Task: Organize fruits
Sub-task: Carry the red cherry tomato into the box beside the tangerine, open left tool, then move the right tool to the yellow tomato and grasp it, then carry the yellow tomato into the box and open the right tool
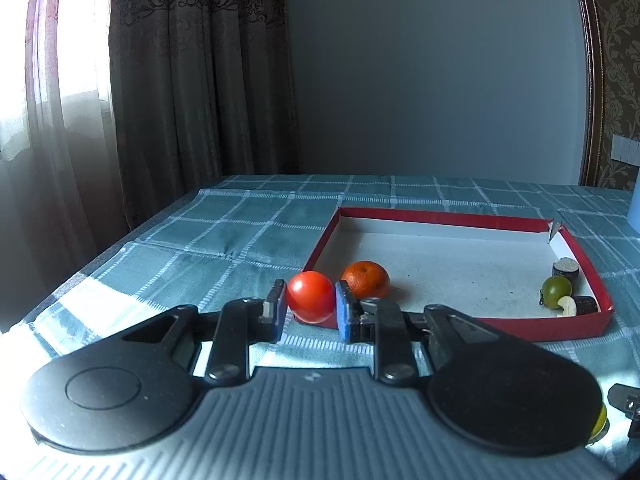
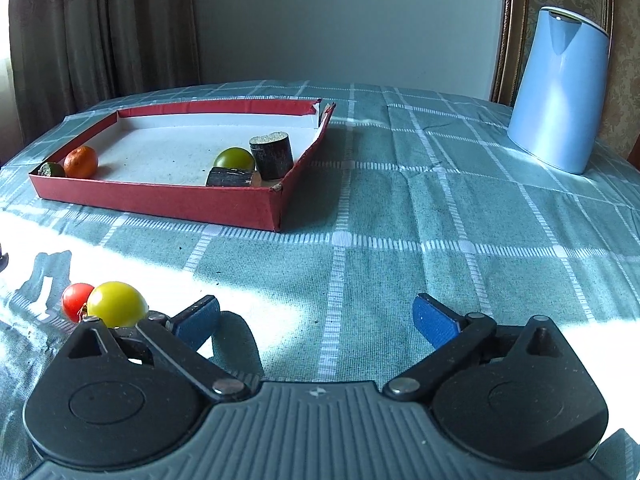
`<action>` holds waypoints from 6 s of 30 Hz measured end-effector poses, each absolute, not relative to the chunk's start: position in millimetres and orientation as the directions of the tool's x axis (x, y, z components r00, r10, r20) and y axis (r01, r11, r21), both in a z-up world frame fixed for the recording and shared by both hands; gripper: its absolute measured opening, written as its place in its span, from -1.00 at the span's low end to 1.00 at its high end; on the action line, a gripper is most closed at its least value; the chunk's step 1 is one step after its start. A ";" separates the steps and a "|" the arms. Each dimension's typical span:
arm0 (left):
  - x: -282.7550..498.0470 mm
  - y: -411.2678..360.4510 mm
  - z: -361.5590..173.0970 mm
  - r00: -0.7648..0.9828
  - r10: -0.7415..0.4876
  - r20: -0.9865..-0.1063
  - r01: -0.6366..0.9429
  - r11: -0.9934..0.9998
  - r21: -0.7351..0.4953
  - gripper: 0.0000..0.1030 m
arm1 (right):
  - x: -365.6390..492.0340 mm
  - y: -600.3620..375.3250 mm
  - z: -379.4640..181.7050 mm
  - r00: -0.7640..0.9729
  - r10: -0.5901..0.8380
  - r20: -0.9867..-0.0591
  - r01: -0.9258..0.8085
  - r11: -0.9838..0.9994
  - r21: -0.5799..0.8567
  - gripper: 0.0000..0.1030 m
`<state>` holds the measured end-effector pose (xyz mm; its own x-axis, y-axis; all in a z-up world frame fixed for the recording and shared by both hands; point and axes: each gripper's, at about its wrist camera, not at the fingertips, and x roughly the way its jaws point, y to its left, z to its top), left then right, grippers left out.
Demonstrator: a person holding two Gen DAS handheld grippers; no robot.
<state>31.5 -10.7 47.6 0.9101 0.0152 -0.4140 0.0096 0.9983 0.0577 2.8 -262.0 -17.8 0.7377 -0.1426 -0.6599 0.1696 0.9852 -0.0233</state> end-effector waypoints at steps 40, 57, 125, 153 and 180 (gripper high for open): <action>91.4 -65.4 9.3 0.867 -0.013 -0.498 0.086 0.989 0.124 -0.01 | 5.4 -262.0 -17.6 0.740 -0.132 -0.660 0.161 0.987 -0.017 1.00; 6.2 -39.7 32.6 0.931 -0.034 -0.365 0.091 0.986 0.140 1.00 | 5.6 -262.4 -17.7 0.740 -0.132 -0.660 0.162 0.987 -0.017 1.00; -4.7 48.2 5.5 0.880 0.113 -0.461 -0.128 0.992 -0.001 1.00 | -3.0 -222.9 35.3 0.879 0.212 -0.427 -0.223 0.975 0.026 -0.35; -4.2 52.0 3.9 0.877 0.078 -0.474 -0.107 0.994 -0.035 1.00 | 97.9 -202.3 -1.7 0.836 0.043 -0.547 -0.153 0.976 -0.157 -0.35; -31.1 71.7 8.8 0.918 -0.015 -0.396 -0.012 0.998 -0.066 1.00 | -4.0 -239.4 8.1 0.866 0.144 -0.479 -0.139 0.989 0.046 0.36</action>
